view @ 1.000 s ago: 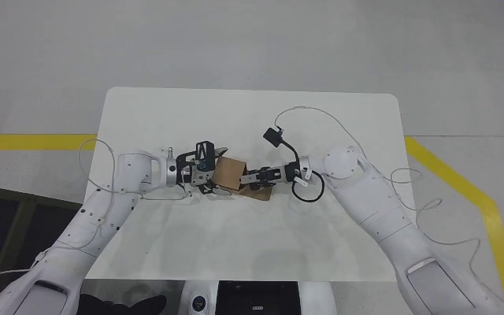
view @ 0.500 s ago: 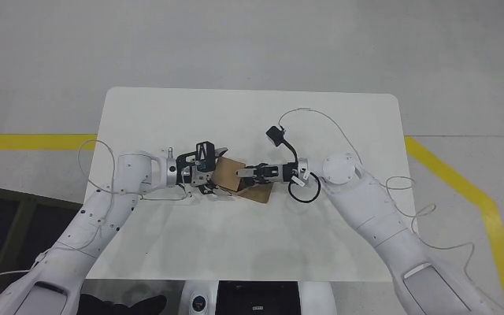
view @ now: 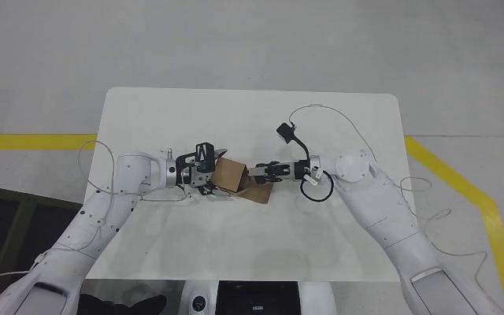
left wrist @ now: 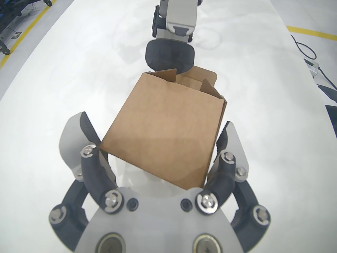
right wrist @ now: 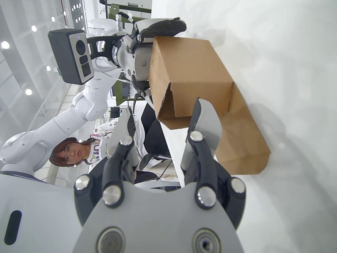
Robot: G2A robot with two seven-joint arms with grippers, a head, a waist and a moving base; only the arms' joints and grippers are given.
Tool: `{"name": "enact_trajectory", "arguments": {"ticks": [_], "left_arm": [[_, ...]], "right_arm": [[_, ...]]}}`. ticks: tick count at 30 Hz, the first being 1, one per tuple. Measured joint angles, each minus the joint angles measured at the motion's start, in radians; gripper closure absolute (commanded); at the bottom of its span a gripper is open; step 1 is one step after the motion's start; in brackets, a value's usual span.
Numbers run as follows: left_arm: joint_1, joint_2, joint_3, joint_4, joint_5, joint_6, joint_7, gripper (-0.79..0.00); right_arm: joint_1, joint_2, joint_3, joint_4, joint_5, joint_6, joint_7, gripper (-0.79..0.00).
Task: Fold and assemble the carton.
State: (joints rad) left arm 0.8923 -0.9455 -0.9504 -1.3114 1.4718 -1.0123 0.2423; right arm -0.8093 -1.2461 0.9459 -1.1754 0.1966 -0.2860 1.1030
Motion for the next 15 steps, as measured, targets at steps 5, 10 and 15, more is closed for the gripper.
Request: {"name": "enact_trajectory", "arguments": {"ticks": [5, 10, 15], "left_arm": [[-0.002, 0.0, -0.002, 0.001, -0.01, 0.0, -0.005, -0.785], [-0.001, -0.002, -0.003, -0.002, -0.013, 0.0, -0.013, -0.785], [0.002, 0.0, -0.012, 0.0, -0.013, 0.0, -0.014, -0.785]], "right_arm": [[-0.099, 0.022, 0.053, -0.118, -0.01, 0.021, -0.047, -0.785], [-0.178, 0.034, 0.077, -0.205, -0.03, 0.046, -0.108, -0.785], [-0.228, 0.038, 0.076, -0.26, -0.036, 0.057, -0.145, -0.785]]}}
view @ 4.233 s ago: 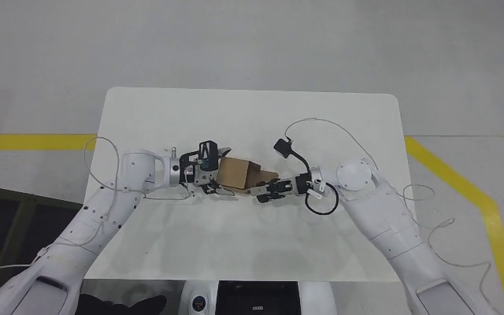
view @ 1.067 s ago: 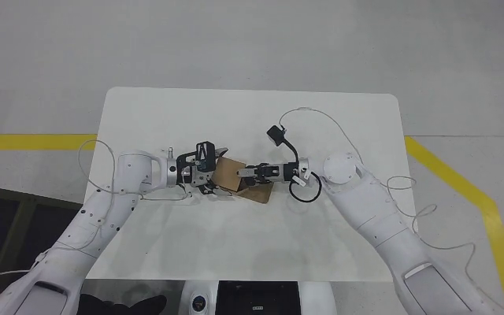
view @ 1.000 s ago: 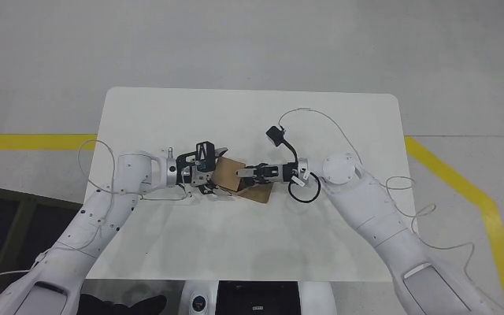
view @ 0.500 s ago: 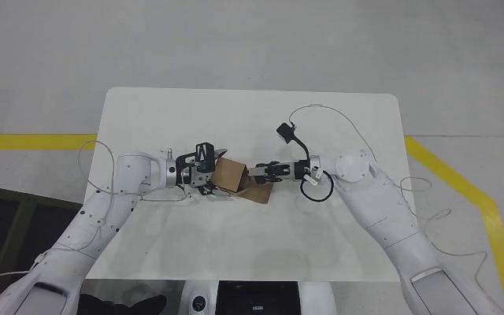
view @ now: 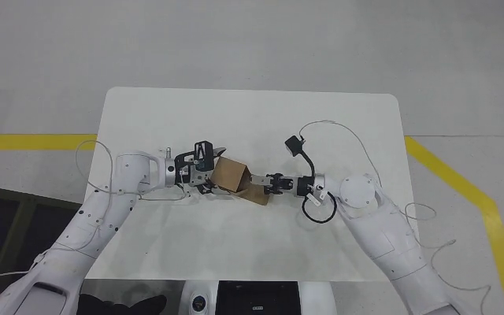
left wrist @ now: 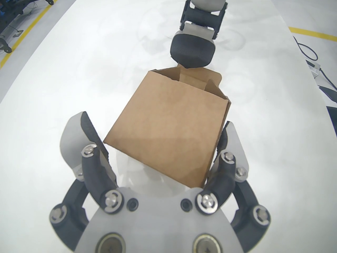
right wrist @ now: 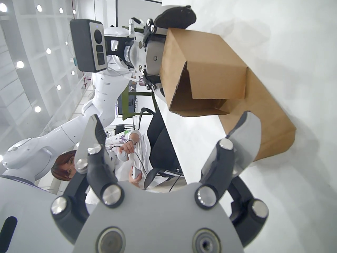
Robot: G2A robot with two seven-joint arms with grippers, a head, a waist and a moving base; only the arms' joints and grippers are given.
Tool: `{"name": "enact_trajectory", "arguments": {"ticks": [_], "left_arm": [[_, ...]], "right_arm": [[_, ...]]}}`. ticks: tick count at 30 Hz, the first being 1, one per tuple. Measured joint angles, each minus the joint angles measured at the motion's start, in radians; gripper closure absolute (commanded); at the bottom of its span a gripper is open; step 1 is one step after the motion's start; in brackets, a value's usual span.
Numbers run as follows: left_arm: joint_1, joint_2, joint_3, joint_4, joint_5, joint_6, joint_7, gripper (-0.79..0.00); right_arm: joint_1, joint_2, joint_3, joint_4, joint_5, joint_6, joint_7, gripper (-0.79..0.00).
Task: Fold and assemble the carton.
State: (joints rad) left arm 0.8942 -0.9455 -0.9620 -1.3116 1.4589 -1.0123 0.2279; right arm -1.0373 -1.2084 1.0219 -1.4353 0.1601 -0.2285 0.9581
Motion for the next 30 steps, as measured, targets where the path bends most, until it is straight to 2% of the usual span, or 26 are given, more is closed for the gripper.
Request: {"name": "enact_trajectory", "arguments": {"ticks": [7, 19, 30], "left_arm": [[0.008, -0.001, 0.0, -0.003, -0.003, 0.001, 0.002, -0.785], [0.011, -0.001, -0.008, -0.002, -0.001, 0.0, 0.001, -0.785], [0.012, 0.0, -0.006, -0.006, 0.001, 0.0, -0.003, -0.785]], "right_arm": [[-0.027, -0.006, -0.018, -0.028, 0.034, -0.02, -0.051, -0.785], [0.034, -0.047, -0.096, 0.105, 0.188, -0.072, -0.105, -0.785], [0.098, -0.076, -0.138, 0.209, 0.215, -0.124, -0.108, -0.785]]}}
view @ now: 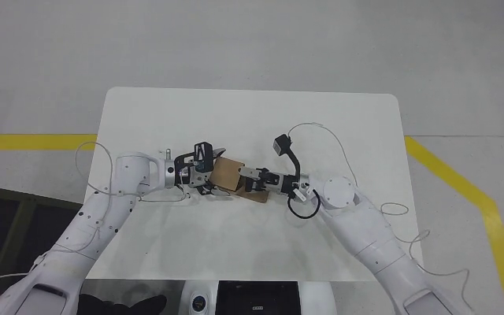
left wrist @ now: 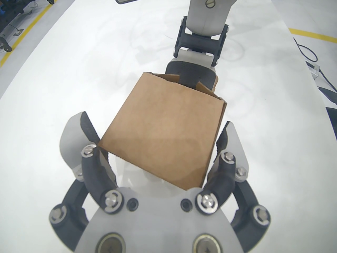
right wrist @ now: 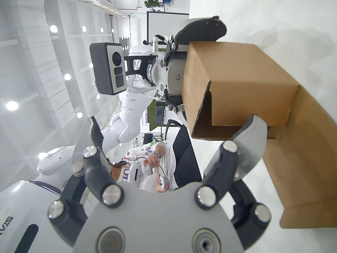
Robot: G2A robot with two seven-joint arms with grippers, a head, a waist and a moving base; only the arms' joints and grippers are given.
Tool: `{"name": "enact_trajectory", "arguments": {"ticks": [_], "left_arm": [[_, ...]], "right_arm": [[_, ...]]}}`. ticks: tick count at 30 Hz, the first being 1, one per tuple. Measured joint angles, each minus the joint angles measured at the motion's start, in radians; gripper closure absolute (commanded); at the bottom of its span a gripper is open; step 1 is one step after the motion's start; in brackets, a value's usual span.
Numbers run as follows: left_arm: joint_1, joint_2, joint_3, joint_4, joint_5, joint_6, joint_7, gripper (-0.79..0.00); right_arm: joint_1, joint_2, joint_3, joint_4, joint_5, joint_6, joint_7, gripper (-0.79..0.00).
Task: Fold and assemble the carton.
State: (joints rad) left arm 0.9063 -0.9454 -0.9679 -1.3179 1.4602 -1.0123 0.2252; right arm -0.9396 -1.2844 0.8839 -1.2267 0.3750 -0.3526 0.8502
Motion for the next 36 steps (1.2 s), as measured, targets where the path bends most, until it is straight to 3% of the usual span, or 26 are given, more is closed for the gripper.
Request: {"name": "enact_trajectory", "arguments": {"ticks": [13, 36], "left_arm": [[0.001, 0.003, 0.004, -0.006, -0.004, 0.0, -0.005, -0.785], [-0.003, 0.013, 0.019, -0.007, -0.016, 0.0, -0.011, -0.785]], "right_arm": [[0.058, -0.034, -0.045, 0.067, 0.022, -0.022, -0.011, -0.785], [0.145, -0.089, -0.091, 0.218, 0.101, -0.037, 0.087, -0.785]]}}
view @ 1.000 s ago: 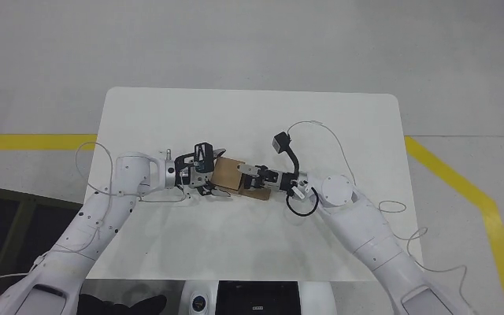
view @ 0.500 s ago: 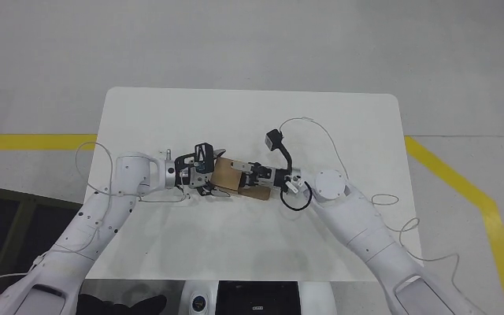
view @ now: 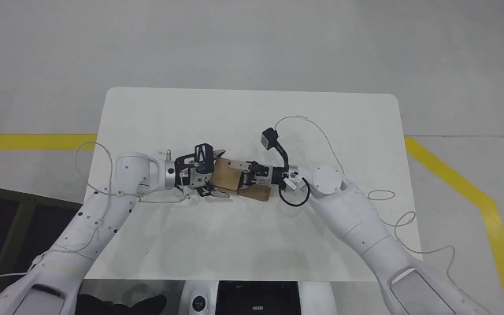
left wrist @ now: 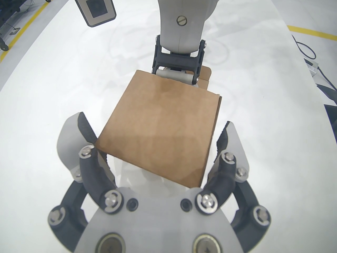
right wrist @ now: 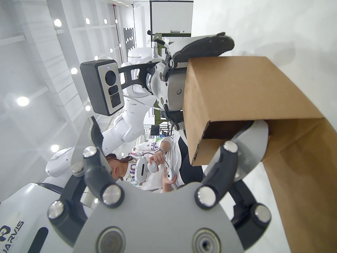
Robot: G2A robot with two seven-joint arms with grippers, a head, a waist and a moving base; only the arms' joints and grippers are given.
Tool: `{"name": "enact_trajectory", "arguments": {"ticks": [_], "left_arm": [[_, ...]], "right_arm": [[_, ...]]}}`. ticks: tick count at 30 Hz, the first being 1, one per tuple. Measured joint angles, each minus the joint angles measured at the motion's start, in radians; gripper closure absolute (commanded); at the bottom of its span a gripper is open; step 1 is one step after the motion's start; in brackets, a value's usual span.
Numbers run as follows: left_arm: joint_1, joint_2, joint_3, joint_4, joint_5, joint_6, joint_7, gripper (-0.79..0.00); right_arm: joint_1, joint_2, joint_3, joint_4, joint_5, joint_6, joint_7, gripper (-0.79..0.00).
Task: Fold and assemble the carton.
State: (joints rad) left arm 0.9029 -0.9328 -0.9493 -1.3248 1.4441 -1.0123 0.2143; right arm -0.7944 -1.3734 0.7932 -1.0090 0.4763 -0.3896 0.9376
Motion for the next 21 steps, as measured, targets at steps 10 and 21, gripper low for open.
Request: {"name": "enact_trajectory", "arguments": {"ticks": [10, 21], "left_arm": [[-0.002, 0.004, 0.004, 0.0, -0.011, 0.0, -0.004, -0.785], [-0.007, 0.007, 0.008, 0.004, -0.017, 0.0, -0.003, -0.785]], "right_arm": [[0.014, -0.016, -0.006, 0.031, -0.004, -0.007, 0.005, -0.785], [0.019, 0.01, 0.048, -0.009, -0.114, 0.003, 0.054, -0.785]]}}
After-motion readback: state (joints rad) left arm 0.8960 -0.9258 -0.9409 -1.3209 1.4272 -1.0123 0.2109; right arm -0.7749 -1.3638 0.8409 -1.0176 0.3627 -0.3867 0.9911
